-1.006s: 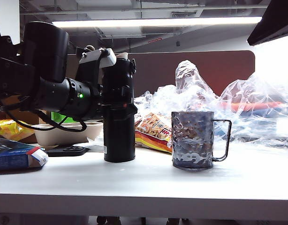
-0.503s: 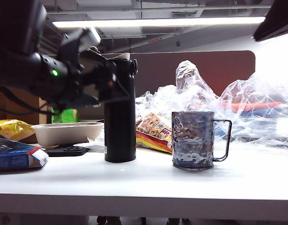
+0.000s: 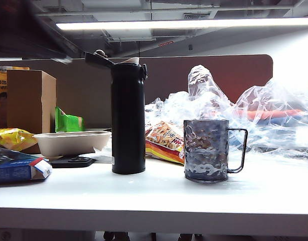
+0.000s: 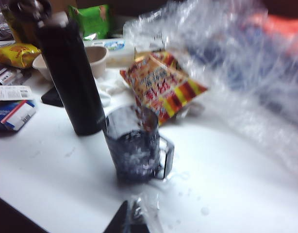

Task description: Pick up the black thermos, pour some water into the cup, then place the black thermos back on the table.

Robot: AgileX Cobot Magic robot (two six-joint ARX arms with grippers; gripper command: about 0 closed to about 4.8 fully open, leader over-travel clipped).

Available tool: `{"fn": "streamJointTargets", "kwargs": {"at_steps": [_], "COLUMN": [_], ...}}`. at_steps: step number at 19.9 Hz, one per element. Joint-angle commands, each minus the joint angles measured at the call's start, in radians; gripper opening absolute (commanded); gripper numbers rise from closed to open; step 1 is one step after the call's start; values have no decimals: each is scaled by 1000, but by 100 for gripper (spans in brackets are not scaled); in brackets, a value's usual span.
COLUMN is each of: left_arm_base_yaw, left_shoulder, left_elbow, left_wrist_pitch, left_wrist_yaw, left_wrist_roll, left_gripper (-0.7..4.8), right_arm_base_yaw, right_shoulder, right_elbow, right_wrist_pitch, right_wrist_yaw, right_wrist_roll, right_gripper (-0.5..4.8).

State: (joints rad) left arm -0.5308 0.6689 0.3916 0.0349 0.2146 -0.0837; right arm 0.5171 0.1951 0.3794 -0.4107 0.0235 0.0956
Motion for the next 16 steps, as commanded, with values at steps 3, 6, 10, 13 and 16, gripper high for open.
{"fn": "streamJointTargets", "kwargs": {"at_steps": [3,6,10,13,16], "left_arm_base_yaw": [2,2,0,8,8], "left_shoulder": [-338,-508,-666,-656,-655], "left_elbow": [-114,-177,-260,-293,-338], "left_wrist_pitch": [-26,-60,-117,-129,-82], "left_wrist_yaw": [-29,-47,-64,-63,-60], "left_wrist_roll": [-60,-75,-102,-118,-119], "left_gripper": [-5,-5,-5,-5,-5], "right_arm_base_yaw": [2,2,2,0,2], "right_shoulder": [-150,-192,-190,-193,-193], "right_elbow": [-153,-212,-255,-286,-325], "right_wrist_pitch": [163,161,154,163,200], "right_wrist_yaw": [1,0,0,-3,-1], "right_wrist_roll": [36,36,44,46,75], "right_gripper": [-6,-6,-6,-6,-6]}}
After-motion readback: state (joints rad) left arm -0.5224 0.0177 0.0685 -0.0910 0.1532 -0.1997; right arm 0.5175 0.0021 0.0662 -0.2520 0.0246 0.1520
